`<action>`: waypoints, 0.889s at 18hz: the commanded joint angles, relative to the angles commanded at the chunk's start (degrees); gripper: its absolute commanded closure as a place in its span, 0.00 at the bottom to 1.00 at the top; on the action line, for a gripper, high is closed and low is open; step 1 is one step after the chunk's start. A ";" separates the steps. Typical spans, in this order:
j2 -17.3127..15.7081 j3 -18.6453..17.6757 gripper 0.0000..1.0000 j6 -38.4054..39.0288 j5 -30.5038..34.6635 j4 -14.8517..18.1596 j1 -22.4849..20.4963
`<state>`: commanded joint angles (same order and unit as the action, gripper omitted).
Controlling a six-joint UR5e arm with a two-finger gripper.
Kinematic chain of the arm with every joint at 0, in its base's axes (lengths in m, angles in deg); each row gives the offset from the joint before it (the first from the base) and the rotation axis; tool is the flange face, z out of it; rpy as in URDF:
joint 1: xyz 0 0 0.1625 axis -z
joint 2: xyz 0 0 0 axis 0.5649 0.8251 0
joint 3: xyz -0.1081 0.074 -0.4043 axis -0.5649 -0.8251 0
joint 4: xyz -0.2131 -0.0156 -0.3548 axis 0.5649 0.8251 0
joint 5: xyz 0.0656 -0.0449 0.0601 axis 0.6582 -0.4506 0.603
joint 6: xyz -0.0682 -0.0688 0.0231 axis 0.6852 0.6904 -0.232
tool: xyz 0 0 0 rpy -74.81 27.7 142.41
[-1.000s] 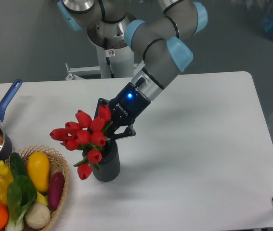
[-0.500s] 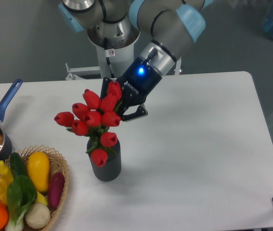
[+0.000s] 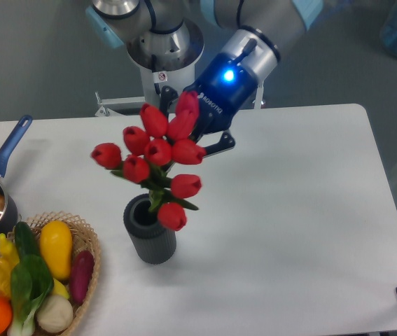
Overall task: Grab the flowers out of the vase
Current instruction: 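Lift the gripped tulips up out of the grey vase, then carry the tulip bouquet up and away from the vase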
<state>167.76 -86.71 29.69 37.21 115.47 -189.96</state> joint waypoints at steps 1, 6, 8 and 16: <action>0.09 0.97 1.00 -0.44 0.26 -0.09 -0.79; 0.53 2.56 1.00 -3.06 6.66 -0.62 -3.96; 1.84 2.39 1.00 -7.36 10.09 -0.70 -5.10; 8.69 2.57 1.00 -14.66 26.69 -0.44 -8.26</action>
<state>176.45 -84.14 15.03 63.91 115.03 -198.22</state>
